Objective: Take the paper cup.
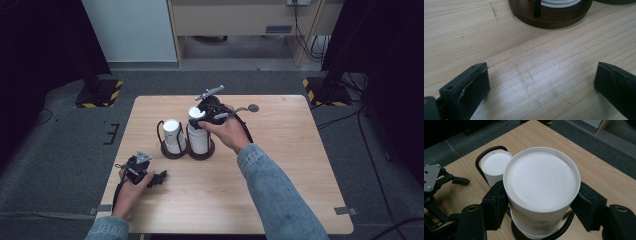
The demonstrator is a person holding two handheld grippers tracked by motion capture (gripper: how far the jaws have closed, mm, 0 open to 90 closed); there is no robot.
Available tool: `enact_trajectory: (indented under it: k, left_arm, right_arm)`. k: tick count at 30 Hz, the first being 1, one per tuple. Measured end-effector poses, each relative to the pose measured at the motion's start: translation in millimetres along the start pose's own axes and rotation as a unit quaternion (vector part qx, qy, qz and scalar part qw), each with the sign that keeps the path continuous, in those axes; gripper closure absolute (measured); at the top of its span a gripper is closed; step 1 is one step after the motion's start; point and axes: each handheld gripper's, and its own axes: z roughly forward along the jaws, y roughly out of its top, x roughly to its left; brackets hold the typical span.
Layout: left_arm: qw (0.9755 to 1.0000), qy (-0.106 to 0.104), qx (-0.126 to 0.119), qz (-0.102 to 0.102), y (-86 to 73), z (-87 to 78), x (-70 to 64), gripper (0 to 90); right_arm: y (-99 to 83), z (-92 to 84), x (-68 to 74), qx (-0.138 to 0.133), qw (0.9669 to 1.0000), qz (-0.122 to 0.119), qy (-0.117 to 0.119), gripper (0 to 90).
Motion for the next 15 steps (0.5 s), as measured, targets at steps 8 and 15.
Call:
enact_trajectory:
  k: [8,15]
  left_arm:
    - [1.0000,0.005,0.001,0.002,0.1,-0.5,0.2,0.0]
    - [1.0000,0.007,0.000,0.003,0.2,-0.4,0.6,0.0]
  right_arm:
    - [4.6,-7.1,0.8,-0.007,0.9999,-0.008,0.001,34.2]
    - [8.5,-18.2,-0.2,-0.022,0.9997,-0.006,-0.002,34.2]
